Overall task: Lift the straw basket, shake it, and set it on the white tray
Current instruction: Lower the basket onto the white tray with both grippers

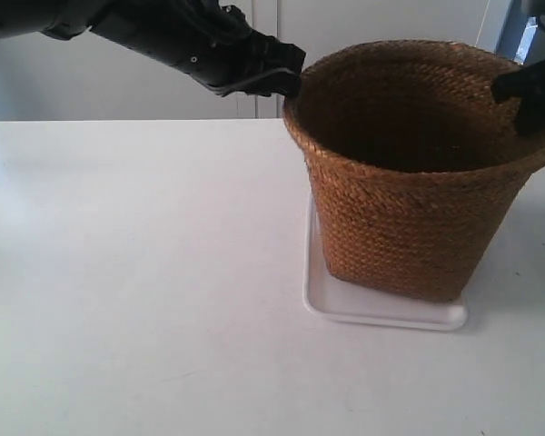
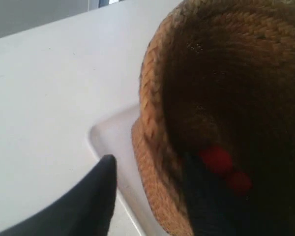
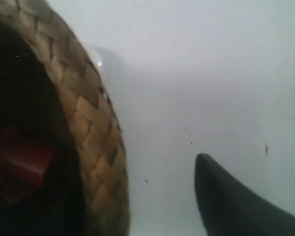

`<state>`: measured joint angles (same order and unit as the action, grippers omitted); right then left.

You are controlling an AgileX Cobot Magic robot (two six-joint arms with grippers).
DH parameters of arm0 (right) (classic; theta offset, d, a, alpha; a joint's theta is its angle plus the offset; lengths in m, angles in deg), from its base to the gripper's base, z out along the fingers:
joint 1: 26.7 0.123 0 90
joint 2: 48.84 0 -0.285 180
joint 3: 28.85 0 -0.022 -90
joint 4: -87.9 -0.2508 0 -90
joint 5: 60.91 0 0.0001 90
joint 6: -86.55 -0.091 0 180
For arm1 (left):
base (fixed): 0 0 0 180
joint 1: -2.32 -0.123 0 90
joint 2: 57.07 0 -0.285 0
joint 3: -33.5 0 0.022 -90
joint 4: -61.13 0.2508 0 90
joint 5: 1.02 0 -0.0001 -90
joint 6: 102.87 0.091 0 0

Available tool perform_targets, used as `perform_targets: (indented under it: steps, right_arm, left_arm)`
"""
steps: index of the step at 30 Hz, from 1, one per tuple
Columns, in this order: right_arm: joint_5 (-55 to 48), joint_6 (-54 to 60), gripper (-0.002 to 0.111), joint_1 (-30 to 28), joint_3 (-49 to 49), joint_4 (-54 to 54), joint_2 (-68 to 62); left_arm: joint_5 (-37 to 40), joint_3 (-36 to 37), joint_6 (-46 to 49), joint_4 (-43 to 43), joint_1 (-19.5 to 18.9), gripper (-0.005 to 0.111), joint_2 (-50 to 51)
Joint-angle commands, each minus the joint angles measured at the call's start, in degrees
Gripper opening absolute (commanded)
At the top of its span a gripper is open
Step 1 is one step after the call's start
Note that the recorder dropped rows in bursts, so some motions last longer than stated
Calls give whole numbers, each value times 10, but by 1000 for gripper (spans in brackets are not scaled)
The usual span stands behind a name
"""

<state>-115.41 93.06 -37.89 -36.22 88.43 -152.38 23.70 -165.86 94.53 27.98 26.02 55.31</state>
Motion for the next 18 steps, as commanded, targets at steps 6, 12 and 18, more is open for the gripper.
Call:
perform_targets:
  steps: [6, 12, 18]
  right_arm:
    - [19, -4, 73, -8, 1, 29, 2]
    - [25, 6, 73, -8, 1, 29, 2]
    - [41, 8, 73, -8, 1, 27, 2]
  left_arm:
    - [5, -2, 7, 2, -1, 65, -6]
    - [5, -2, 6, 2, -1, 65, -6]
    - [3, -2, 6, 2, -1, 65, -6]
